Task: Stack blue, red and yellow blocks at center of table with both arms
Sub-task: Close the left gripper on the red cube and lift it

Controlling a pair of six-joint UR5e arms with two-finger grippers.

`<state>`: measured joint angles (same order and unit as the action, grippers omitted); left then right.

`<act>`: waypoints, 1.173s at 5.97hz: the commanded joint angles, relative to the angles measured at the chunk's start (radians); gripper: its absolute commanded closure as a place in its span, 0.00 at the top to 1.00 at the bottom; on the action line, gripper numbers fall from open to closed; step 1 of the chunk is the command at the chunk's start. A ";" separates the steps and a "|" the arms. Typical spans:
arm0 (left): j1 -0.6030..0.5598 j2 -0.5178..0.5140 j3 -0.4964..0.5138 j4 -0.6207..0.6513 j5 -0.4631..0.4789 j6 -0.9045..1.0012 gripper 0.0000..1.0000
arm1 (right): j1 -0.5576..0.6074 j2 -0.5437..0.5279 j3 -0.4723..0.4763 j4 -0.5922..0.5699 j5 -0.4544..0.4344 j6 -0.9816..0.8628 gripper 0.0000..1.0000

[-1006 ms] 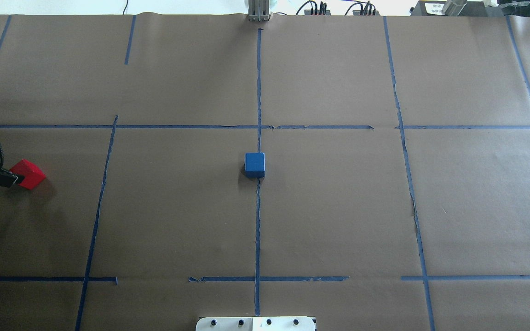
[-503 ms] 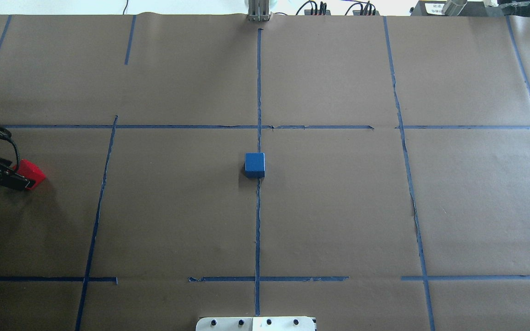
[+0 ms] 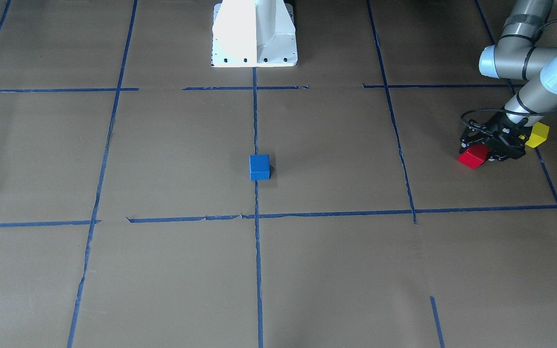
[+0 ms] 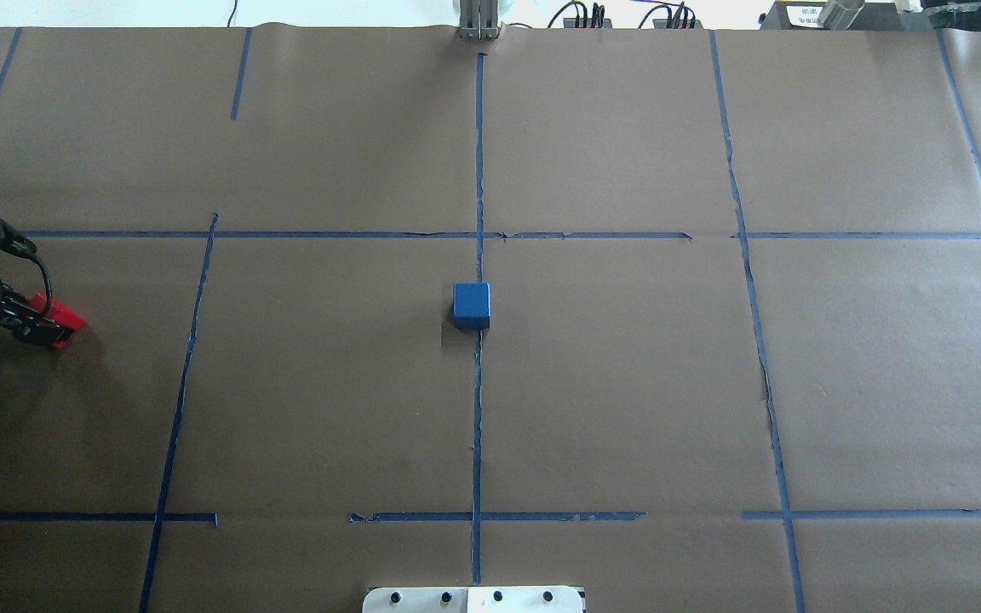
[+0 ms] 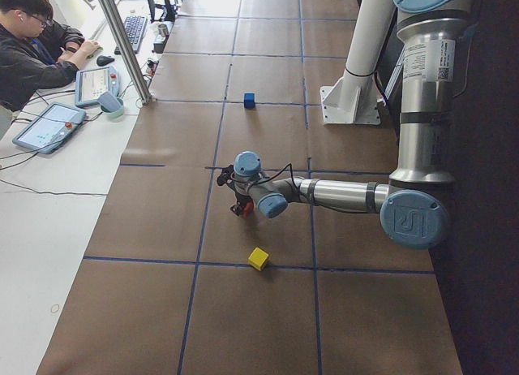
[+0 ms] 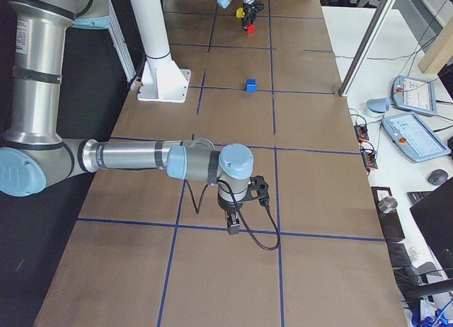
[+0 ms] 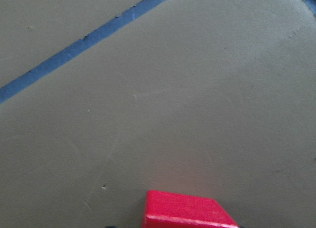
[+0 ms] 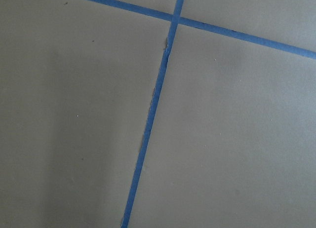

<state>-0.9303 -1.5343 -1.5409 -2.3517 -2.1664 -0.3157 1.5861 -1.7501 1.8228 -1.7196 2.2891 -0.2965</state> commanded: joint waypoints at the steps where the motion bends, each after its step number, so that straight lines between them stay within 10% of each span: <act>1: -0.002 0.000 -0.045 0.011 -0.003 -0.006 0.11 | 0.000 0.000 0.003 0.000 0.001 0.000 1.00; 3: -0.001 -0.063 -0.126 0.076 -0.003 -0.206 0.08 | 0.000 0.001 0.001 0.000 0.003 0.000 1.00; 7: 0.214 -0.584 -0.128 0.606 0.130 -0.541 0.08 | 0.000 0.001 0.001 0.000 0.003 0.002 1.00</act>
<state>-0.8197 -1.9804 -1.6746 -1.8861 -2.1203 -0.7498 1.5861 -1.7487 1.8239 -1.7196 2.2918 -0.2946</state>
